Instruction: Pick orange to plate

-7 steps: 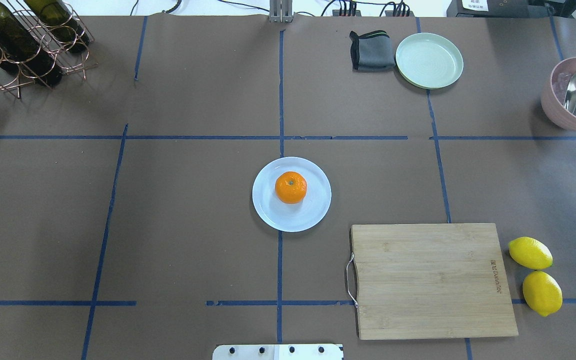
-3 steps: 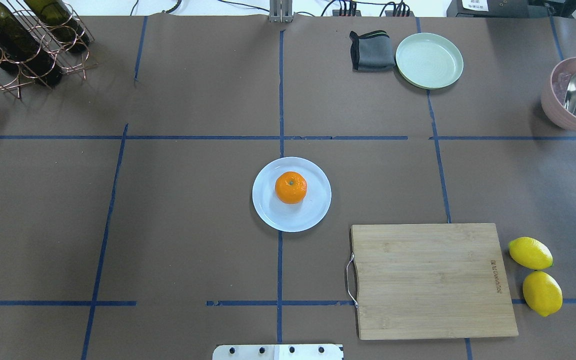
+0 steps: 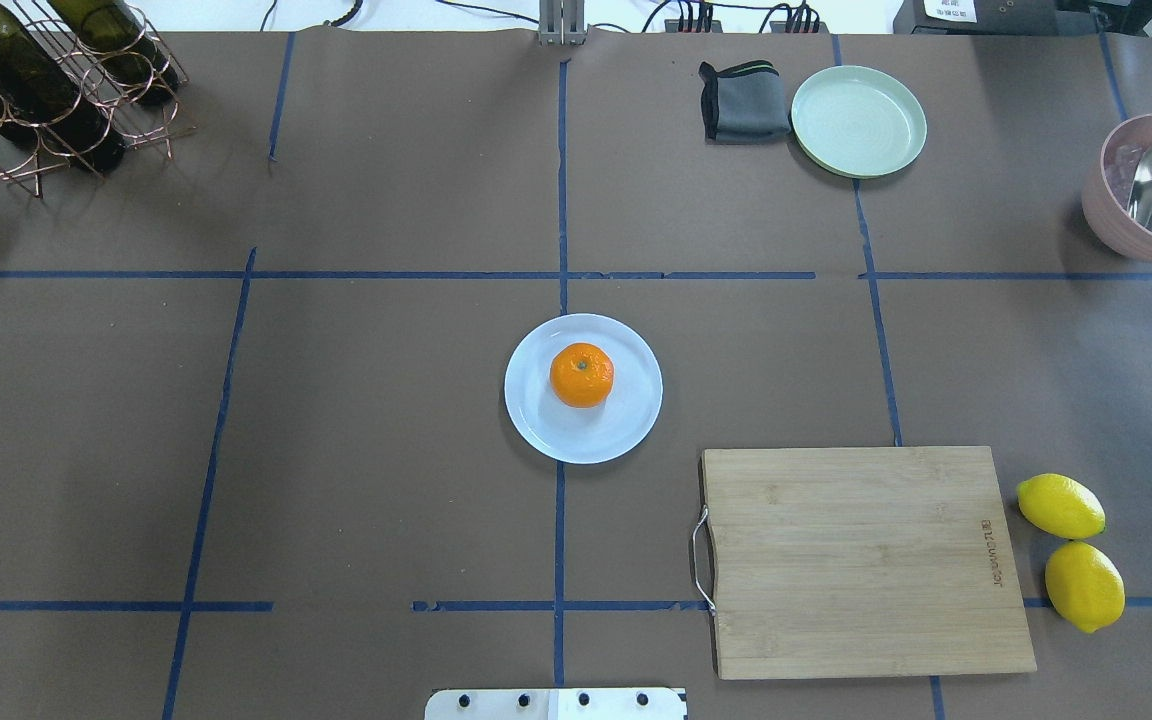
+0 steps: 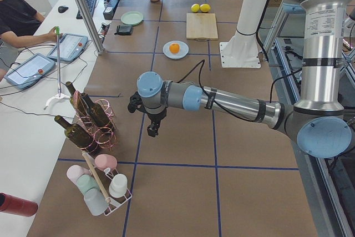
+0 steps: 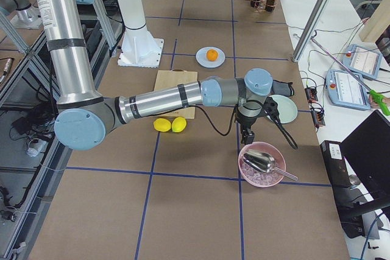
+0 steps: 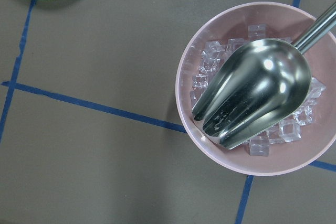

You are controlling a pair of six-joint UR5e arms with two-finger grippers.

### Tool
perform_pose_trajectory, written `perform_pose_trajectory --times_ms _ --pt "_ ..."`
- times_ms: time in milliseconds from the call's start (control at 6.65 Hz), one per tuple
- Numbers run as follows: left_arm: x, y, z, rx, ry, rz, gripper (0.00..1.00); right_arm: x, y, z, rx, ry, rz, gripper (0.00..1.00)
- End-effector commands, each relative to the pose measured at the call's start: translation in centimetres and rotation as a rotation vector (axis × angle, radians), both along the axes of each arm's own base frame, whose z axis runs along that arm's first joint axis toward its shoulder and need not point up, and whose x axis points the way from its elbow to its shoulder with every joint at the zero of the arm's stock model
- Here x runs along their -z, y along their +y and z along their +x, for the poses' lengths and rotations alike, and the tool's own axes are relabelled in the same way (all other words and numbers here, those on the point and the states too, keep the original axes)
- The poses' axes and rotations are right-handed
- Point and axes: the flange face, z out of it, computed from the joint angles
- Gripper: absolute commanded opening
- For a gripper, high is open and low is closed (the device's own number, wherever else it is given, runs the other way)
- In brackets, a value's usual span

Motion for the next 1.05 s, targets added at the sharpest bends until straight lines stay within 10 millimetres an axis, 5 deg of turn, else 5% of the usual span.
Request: perform_pose_trajectory --times_ms 0,301,902 --pt "0.0 -0.1 0.0 0.001 -0.003 -0.001 1.00 -0.5 -0.1 -0.2 0.012 0.000 -0.002 1.00" --pt "0.1 -0.6 0.1 0.000 -0.006 -0.002 1.00 -0.4 -0.2 0.0 0.006 -0.002 0.001 1.00" --pt "-2.9 1.4 -1.4 0.027 -0.025 -0.099 1.00 -0.7 -0.2 -0.1 0.010 0.000 -0.005 1.00"
